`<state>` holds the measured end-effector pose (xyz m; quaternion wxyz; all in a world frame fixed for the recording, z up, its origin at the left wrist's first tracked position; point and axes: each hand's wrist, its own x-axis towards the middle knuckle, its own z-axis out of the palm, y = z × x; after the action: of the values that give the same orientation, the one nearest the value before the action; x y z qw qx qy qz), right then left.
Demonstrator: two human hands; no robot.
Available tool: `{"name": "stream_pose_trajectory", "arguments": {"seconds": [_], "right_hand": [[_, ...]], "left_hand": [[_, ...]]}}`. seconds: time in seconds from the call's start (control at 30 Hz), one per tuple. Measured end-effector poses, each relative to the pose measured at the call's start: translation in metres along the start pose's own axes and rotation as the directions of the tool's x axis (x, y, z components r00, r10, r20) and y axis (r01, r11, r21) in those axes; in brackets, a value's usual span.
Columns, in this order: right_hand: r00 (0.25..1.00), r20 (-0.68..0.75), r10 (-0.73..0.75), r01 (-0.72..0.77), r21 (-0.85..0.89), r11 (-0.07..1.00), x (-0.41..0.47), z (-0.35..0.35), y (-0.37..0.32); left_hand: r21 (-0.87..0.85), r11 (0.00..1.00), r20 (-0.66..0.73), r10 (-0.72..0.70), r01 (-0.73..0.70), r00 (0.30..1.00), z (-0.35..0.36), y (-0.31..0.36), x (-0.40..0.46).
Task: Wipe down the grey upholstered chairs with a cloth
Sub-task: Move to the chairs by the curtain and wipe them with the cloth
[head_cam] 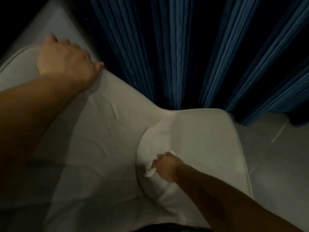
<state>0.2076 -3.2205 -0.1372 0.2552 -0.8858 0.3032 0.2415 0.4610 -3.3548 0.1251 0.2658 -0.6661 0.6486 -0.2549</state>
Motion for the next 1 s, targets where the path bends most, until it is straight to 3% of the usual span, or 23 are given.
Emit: {"name": "stream_pose_trajectory", "arguments": {"seconds": [0.07,0.13,0.2,0.27,0.4,0.5,0.6,0.7,0.8,1.0], "right_hand": [[0.999,0.019,0.037,-0.039,0.151,0.988,-0.021,-0.015,0.009],[0.993,-0.024,0.118,-0.106,0.28,0.954,-0.045,-0.035,0.017],[0.973,-0.045,0.224,-0.192,0.372,0.908,-0.069,-0.059,0.025],[0.956,-0.07,0.286,-0.234,0.413,0.88,-0.092,-0.084,0.03],[0.951,-0.119,0.286,-0.212,0.425,0.88,-0.137,-0.126,0.044],[0.939,-0.168,0.301,-0.214,0.402,0.89,-0.168,-0.151,0.049],[0.94,-0.17,0.294,-0.211,0.385,0.898,-0.197,-0.163,0.038],[0.963,-0.151,0.223,-0.158,0.351,0.923,-0.229,-0.167,0.02],[0.966,-0.179,0.187,-0.102,0.4,0.911,-0.264,-0.165,0.013],[0.94,-0.294,0.171,-0.017,0.461,0.887,-0.32,-0.163,-0.006]], "left_hand": [[0.081,0.997,0.027,-0.005,0.002,1.0,-0.017,-0.002,-0.004],[0.119,0.98,0.184,0.133,-0.157,0.974,-0.034,0.011,-0.021],[0.055,0.917,0.327,0.357,-0.394,0.875,-0.04,0.041,-0.058],[-0.107,0.886,0.412,0.453,-0.452,0.791,-0.034,0.067,-0.115],[-0.335,0.901,0.471,0.412,-0.274,0.78,-0.031,0.077,-0.234],[-0.545,0.838,0.49,0.332,-0.014,0.806,-0.071,0.085,-0.3],[-0.601,0.795,0.479,0.278,0.079,0.833,-0.128,0.097,-0.333],[-0.577,0.778,0.521,0.115,0.249,0.846,-0.172,0.099,-0.343],[-0.584,0.759,0.552,0.11,0.289,0.827,-0.203,0.108,-0.344],[-0.645,0.688,0.492,0.04,0.333,0.87,-0.242,0.109,-0.361]]}}
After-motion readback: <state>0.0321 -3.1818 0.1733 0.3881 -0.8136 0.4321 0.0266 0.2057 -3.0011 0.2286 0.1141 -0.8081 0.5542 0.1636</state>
